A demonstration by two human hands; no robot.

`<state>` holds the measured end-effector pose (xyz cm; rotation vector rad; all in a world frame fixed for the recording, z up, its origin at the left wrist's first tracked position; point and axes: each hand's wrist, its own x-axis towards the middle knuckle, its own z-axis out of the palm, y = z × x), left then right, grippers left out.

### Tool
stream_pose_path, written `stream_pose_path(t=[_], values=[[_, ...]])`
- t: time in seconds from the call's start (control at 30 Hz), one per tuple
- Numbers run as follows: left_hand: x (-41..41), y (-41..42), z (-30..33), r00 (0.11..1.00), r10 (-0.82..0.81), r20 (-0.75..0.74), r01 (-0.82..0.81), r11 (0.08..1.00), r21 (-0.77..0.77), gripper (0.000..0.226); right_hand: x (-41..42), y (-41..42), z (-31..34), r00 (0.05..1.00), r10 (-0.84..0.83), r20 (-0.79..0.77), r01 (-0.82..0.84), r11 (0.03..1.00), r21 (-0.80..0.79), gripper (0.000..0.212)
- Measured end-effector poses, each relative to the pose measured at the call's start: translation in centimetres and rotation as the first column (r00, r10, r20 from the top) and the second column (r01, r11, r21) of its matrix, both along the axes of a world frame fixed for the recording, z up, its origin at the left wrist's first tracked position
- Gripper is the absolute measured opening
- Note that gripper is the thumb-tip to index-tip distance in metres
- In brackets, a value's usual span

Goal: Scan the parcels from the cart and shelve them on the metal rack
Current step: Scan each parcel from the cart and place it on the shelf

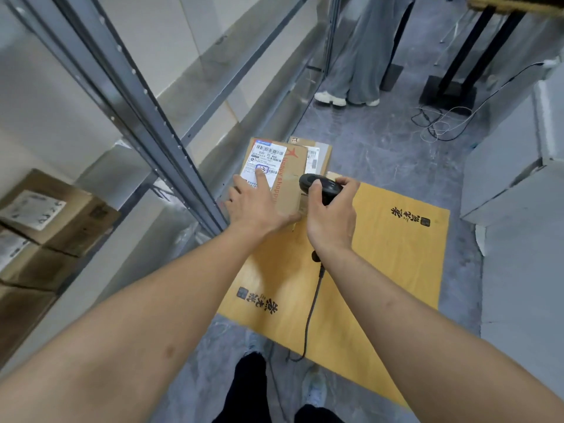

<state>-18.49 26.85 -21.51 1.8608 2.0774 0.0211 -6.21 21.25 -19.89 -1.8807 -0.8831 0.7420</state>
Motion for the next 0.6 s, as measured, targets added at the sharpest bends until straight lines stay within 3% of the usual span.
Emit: stream_pose_path(t=[0.33, 0.6], values=[[-5.3, -9.2, -2.6, 0.984, 0.175, -0.031, -0.177, 0.982, -0.065, 0.141, -3.7, -5.4, -2.7, 0.988, 0.153, -0.032, -0.155, 0.986, -0.064, 0.034], [-8.5, -14.1, -6.2, 0.991, 0.135, -0.025, -0.137, 0.973, -0.184, 0.138, -7.9, -9.2, -5.8, 0.986, 0.162, -0.046, -0.166, 0.978, -0.123, 0.038]])
